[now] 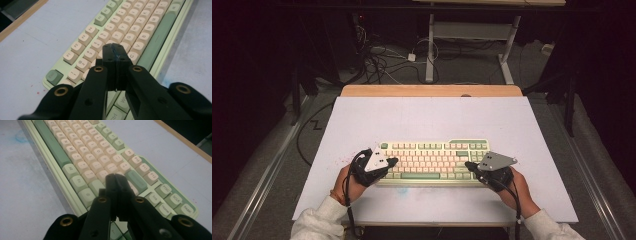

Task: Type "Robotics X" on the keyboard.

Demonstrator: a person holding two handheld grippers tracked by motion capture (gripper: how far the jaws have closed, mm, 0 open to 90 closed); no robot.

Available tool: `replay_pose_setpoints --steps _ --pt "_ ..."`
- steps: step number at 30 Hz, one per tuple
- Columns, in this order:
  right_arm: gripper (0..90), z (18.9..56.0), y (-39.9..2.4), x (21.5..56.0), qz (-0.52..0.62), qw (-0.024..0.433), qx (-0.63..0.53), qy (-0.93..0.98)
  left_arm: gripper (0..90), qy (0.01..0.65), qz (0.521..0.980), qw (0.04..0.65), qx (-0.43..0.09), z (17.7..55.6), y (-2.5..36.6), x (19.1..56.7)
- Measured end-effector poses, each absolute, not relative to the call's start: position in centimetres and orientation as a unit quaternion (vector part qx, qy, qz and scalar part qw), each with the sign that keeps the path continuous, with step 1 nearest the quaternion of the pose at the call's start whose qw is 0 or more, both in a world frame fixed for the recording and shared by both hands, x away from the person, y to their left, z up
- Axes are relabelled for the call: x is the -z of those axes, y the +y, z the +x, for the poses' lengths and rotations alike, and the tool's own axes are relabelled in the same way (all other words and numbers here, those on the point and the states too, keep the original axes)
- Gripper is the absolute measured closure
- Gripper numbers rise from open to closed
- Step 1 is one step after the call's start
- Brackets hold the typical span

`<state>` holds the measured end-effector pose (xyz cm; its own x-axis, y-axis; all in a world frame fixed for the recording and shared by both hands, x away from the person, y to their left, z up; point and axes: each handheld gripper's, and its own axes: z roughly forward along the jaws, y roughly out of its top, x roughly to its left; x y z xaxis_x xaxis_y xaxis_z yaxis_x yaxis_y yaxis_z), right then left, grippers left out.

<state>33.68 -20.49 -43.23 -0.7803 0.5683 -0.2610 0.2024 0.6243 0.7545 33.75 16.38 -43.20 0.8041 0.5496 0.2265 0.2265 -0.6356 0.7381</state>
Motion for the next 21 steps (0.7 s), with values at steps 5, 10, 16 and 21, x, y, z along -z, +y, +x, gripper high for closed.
replay_pose_setpoints --steps 5,10,16,21 --pt "90.0 34.1 -19.8 44.0 0.219 0.239 -0.357 0.876 87.6 0.222 0.877 0.365 -0.220 33.8 16.5 43.2" --pt "90.0 34.5 -19.6 44.5 0.224 0.235 -0.346 0.880 87.6 0.222 0.878 0.364 -0.219 33.8 16.4 43.3" --pt "90.0 34.9 -19.5 44.9 0.226 0.234 -0.335 0.884 87.6 0.223 0.879 0.363 -0.216 33.9 16.4 43.4" --pt "90.0 35.0 -19.5 45.0 0.231 0.232 -0.330 0.885 87.6 0.222 0.880 0.360 -0.214 34.0 16.3 43.6"
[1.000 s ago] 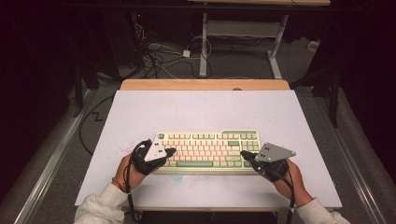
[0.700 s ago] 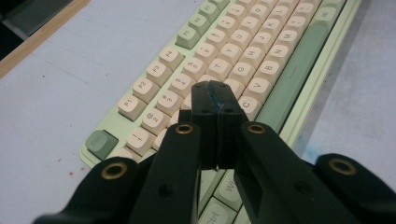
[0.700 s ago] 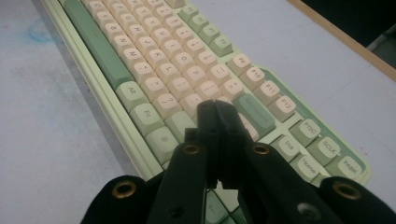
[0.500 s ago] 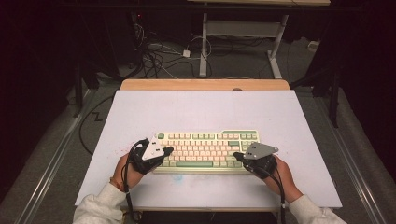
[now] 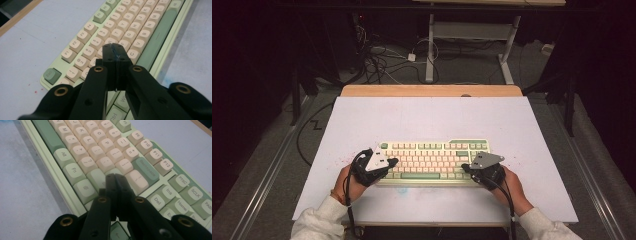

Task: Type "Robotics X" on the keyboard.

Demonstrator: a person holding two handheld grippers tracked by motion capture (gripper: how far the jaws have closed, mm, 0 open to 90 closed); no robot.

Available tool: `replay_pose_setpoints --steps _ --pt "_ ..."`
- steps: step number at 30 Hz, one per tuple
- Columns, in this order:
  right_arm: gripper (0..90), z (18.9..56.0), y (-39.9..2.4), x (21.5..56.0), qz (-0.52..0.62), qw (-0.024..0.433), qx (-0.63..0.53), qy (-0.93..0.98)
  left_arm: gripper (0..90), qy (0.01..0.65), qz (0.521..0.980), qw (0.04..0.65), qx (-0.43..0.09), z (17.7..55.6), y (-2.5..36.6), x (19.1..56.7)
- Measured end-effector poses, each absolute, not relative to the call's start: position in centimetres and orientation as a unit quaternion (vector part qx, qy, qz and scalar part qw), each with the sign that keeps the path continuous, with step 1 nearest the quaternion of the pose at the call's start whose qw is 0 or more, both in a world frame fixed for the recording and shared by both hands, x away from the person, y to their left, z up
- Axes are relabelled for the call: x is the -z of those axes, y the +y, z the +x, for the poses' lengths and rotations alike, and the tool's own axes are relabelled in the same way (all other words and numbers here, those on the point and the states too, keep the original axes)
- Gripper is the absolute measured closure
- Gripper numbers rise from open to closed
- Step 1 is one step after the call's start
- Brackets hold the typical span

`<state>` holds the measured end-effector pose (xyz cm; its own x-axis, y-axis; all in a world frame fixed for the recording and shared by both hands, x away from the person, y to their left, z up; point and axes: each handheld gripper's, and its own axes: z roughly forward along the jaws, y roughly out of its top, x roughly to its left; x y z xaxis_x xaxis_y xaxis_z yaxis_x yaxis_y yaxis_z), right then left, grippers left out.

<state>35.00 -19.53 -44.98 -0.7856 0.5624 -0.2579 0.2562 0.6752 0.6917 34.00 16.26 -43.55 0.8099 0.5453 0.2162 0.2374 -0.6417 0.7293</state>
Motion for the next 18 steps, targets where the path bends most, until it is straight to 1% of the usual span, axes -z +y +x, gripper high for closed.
replay_pose_setpoints --steps 18 --pt "90.0 35.11 -19.54 45.16 0.235 0.224 -0.322 0.889 87.5 0.221 0.886 0.352 -0.205 34.72 15.59 44.13"
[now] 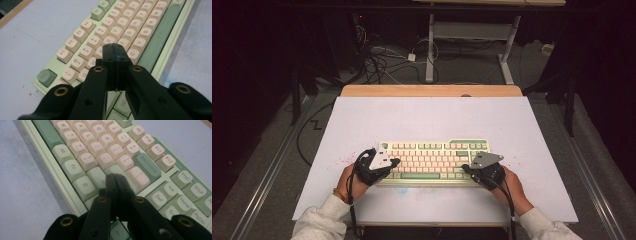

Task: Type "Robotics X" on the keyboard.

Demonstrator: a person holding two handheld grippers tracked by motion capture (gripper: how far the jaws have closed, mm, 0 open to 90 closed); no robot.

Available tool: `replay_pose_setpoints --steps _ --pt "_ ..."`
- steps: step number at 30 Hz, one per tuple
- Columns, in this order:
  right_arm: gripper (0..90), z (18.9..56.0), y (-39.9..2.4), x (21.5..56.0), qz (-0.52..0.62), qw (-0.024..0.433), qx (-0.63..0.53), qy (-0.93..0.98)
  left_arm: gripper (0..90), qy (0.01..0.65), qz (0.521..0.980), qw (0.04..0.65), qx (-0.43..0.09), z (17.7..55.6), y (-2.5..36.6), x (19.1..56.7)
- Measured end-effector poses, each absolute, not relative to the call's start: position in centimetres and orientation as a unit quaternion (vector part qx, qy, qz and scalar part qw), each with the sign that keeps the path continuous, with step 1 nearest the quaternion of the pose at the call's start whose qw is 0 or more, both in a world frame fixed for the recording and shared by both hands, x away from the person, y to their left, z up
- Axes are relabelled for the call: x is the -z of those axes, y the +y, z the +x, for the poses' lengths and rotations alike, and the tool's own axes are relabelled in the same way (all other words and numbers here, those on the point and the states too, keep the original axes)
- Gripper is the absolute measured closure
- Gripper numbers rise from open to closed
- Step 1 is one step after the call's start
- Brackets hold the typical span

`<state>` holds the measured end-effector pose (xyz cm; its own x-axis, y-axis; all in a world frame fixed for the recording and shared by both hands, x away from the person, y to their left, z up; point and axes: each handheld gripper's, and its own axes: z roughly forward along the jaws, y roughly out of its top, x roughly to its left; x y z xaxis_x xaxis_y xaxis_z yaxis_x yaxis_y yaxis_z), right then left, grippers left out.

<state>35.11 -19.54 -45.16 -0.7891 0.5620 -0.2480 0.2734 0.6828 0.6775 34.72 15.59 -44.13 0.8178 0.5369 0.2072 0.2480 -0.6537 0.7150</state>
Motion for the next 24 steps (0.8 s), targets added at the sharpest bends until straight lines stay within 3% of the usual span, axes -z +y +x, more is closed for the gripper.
replay_pose_setpoints --steps 24 --pt "90.0 35.0 -19.5 45.2 0.233 0.227 -0.321 0.889 87.5 0.208 0.903 0.333 -0.173 35.6 14.0 44.7"
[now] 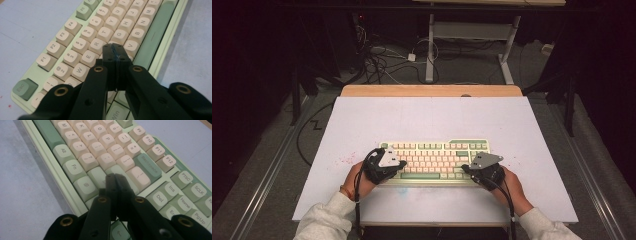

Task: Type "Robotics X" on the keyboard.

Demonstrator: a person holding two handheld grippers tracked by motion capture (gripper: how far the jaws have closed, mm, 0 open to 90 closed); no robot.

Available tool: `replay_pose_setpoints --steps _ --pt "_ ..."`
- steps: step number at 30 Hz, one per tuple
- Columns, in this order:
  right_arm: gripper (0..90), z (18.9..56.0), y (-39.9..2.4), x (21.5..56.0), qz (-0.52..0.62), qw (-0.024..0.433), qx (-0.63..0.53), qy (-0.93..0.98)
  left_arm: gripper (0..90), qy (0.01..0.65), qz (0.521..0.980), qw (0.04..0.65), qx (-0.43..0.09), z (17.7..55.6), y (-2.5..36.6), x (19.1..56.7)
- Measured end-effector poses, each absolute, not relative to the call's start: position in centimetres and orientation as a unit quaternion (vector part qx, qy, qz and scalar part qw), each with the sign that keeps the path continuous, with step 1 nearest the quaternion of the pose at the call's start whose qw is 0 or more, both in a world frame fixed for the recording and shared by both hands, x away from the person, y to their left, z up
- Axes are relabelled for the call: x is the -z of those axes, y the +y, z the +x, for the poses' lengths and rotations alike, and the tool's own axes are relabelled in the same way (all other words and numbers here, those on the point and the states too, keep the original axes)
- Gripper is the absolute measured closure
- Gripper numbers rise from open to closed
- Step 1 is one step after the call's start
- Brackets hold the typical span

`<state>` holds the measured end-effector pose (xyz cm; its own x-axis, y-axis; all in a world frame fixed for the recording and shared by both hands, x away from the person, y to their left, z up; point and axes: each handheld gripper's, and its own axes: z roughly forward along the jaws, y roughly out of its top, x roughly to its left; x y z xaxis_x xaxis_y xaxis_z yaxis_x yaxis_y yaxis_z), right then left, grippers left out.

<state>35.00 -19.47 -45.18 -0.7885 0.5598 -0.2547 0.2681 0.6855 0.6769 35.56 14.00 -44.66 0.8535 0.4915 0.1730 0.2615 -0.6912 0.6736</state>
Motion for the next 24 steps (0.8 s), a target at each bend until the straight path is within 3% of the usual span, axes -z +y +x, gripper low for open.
replay_pose_setpoints --steps 24 --pt "90.0 34.99 -19.49 45.20 0.234 0.227 -0.322 0.889 87.4 0.208 0.906 0.328 -0.167 35.46 13.98 45.10"
